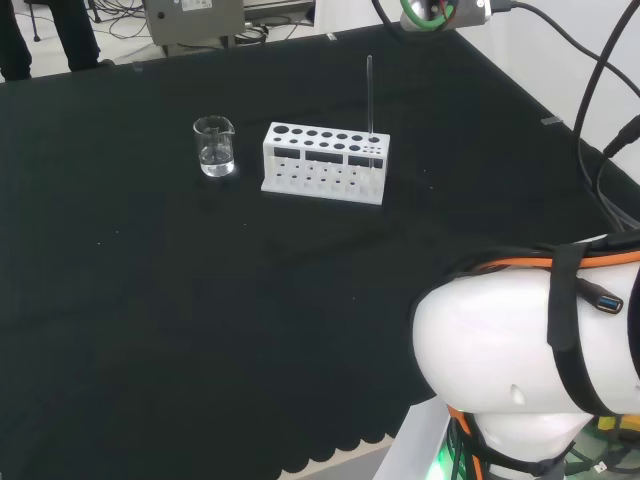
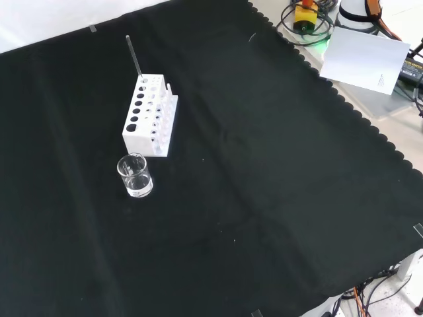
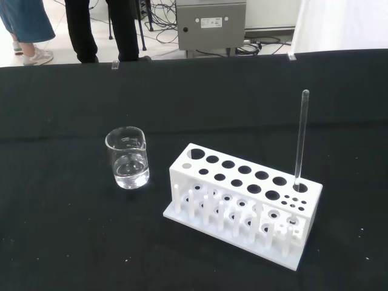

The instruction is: Take the glass rod from the white test tube rack.

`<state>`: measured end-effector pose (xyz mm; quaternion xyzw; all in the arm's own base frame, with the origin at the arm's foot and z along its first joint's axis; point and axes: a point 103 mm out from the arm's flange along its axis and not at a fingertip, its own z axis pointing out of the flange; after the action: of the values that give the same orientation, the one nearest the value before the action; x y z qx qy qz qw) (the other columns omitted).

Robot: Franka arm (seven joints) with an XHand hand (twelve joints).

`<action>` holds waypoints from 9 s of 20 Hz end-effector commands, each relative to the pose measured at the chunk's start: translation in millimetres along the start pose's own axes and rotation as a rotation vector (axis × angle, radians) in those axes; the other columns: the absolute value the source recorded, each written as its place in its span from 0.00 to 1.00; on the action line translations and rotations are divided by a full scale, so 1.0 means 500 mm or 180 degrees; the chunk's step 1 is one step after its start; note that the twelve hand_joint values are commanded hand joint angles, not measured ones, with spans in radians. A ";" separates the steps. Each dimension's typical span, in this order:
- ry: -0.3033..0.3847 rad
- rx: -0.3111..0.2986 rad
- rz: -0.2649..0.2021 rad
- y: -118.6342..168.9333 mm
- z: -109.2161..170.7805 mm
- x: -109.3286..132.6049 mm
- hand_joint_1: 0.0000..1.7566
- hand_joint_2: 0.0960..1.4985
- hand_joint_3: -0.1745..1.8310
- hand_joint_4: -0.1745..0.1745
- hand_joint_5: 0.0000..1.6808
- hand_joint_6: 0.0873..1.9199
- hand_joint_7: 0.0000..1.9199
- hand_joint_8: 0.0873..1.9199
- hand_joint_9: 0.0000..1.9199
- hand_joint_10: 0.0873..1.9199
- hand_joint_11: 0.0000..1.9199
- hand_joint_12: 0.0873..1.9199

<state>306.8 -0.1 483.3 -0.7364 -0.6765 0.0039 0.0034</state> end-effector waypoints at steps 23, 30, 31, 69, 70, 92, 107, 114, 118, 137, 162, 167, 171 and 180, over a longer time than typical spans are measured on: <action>0.0052 0.0022 0.0108 0.075 -0.014 -0.043 0.34 0.58 0.30 0.13 0.03 0.00 0.00 0.19 0.00 0.32 0.00 0.47; 0.0061 -0.0064 0.0100 0.119 -0.007 -0.045 0.34 0.58 0.30 0.13 0.04 0.00 0.00 0.22 0.00 0.37 0.00 0.50; 0.0068 -0.0036 0.0101 0.128 -0.005 -0.048 0.34 0.58 0.30 0.13 0.04 0.00 0.00 0.22 0.00 0.38 0.00 0.51; 0.0182 -0.0043 -0.0029 0.441 0.109 -0.174 0.36 0.57 0.32 0.00 0.18 0.27 0.27 0.49 0.35 0.47 0.17 0.71; 0.0194 -0.0043 -0.0025 0.447 0.114 -0.176 0.37 0.57 0.33 0.00 0.17 0.31 0.28 0.49 0.36 0.47 0.19 0.70; 0.0245 0.0107 -0.0070 0.528 0.229 -0.186 0.40 0.56 0.34 0.00 0.18 0.48 0.35 0.54 0.46 0.54 0.35 0.68; 0.0258 0.0239 -0.0021 0.524 0.287 -0.241 0.40 0.56 0.35 0.00 0.19 0.50 0.37 0.56 0.51 0.61 0.46 0.67; 0.0288 0.0288 -0.0047 0.524 0.322 -0.240 0.41 0.56 0.35 0.00 0.23 0.52 0.40 0.57 0.55 0.63 0.53 0.67; 0.0292 0.0287 -0.0046 0.522 0.326 -0.241 0.41 0.56 0.35 0.00 0.24 0.52 0.40 0.57 0.56 0.64 0.55 0.68; 0.0283 0.0333 -0.0088 0.516 0.390 -0.235 0.41 0.55 0.36 0.00 0.27 0.54 0.45 0.58 0.64 0.67 0.65 0.69; 0.0281 0.0439 -0.0105 0.528 0.482 -0.225 0.47 0.54 0.36 0.00 0.36 0.52 0.49 0.57 0.73 0.62 0.82 0.68; 0.0311 0.0422 -0.0101 0.533 0.500 -0.236 0.60 0.58 0.32 0.00 0.49 0.51 0.53 0.57 0.78 0.53 0.92 0.56; 0.0282 0.0412 -0.0112 0.535 0.497 -0.230 0.64 0.71 0.15 0.00 0.53 0.56 0.55 0.57 0.80 0.49 0.98 0.46; 0.0417 0.0034 -0.0167 0.535 0.453 -0.199 0.72 0.64 0.23 0.00 0.53 0.48 0.53 0.63 0.81 0.51 0.90 0.42</action>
<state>563.4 -129.9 240.9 -0.7195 -0.6901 -0.0054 0.0772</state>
